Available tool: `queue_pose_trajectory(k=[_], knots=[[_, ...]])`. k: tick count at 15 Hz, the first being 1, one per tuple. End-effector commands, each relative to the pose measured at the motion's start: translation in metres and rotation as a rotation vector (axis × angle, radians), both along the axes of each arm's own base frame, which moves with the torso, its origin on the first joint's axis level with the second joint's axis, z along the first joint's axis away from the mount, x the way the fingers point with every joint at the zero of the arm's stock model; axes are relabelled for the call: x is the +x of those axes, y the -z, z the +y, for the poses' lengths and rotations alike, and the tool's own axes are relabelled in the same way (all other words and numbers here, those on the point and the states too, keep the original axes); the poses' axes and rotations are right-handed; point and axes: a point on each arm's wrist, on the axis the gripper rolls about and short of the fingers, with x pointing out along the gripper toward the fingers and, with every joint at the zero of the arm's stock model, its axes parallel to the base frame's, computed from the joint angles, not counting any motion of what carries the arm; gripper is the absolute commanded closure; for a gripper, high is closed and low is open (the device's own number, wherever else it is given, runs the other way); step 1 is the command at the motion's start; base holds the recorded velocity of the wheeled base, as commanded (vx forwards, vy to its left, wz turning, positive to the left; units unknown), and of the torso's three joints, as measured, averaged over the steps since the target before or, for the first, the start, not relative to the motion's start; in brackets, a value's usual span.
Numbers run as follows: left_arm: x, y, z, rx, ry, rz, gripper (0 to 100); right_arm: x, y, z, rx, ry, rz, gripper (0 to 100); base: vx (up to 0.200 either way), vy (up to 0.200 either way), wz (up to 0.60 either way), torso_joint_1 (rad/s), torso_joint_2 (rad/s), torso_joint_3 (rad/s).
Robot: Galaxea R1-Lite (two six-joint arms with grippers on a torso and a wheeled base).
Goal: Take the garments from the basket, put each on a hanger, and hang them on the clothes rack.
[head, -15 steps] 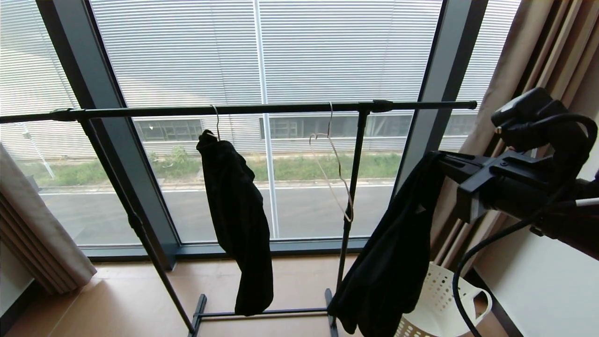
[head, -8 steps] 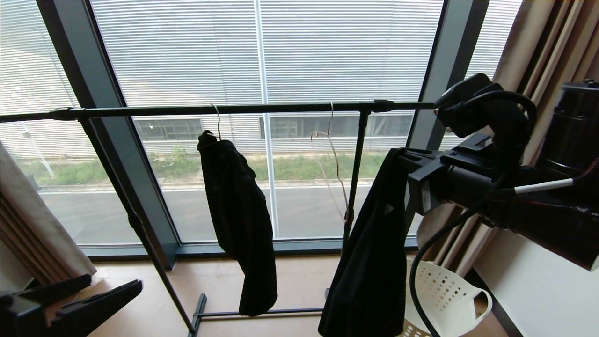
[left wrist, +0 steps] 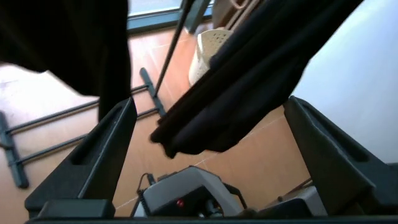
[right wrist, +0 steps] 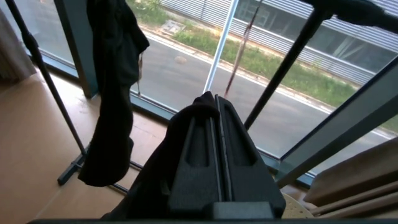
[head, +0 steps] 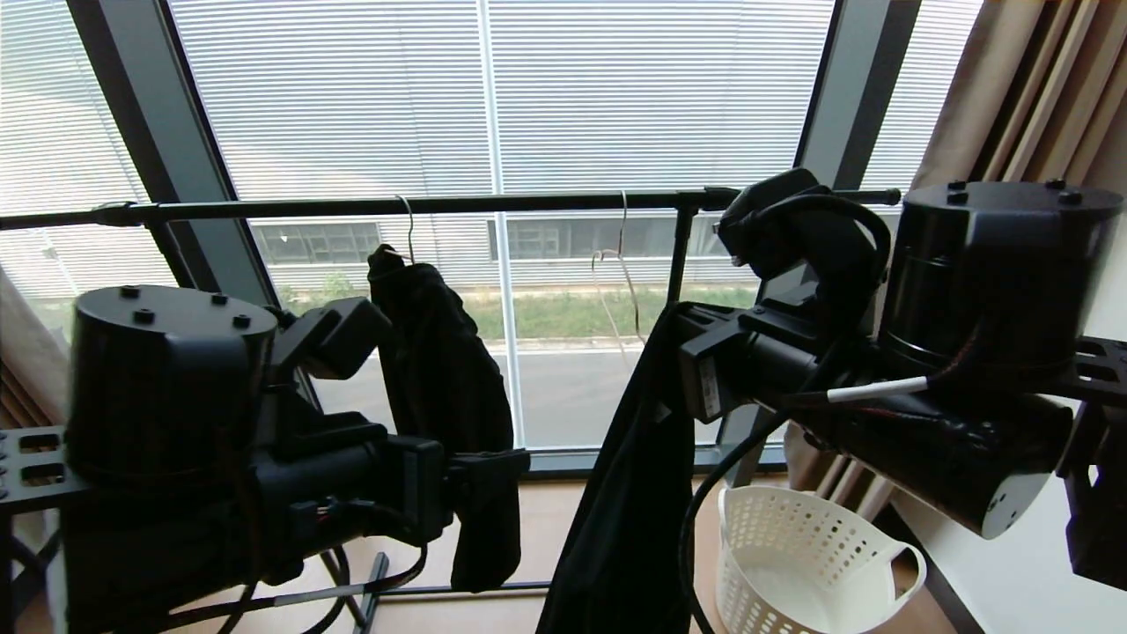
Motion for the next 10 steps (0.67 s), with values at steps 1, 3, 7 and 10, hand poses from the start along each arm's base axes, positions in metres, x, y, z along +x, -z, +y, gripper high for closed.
queue_pose_trajectory(k=[1, 3, 7, 10], knots=[[0.011, 0.016, -0.019, 0.05, 0.039, 0.035, 0, 0.003, 0.01, 0.009, -0.022, -0.01, 0.02, 100, 0.0, 0.0, 0.0, 0.0, 0.0, 0.0], [0.018, 0.021, -0.038, 0.051, 0.093, 0.038, 0, 0.003, 0.016, 0.015, -0.026, -0.022, 0.036, 100, 0.0, 0.0, 0.0, 0.0, 0.0, 0.0], [0.047, 0.032, -0.075, 0.045, 0.125, 0.047, 0, 0.0, 0.015, 0.015, -0.02, -0.028, 0.037, 100, 0.0, 0.0, 0.0, 0.0, 0.0, 0.0], [0.067, 0.038, -0.088, 0.045, 0.112, 0.049, 0, -0.002, 0.011, 0.012, -0.012, -0.025, 0.03, 100, 0.0, 0.0, 0.0, 0.0, 0.0, 0.0]])
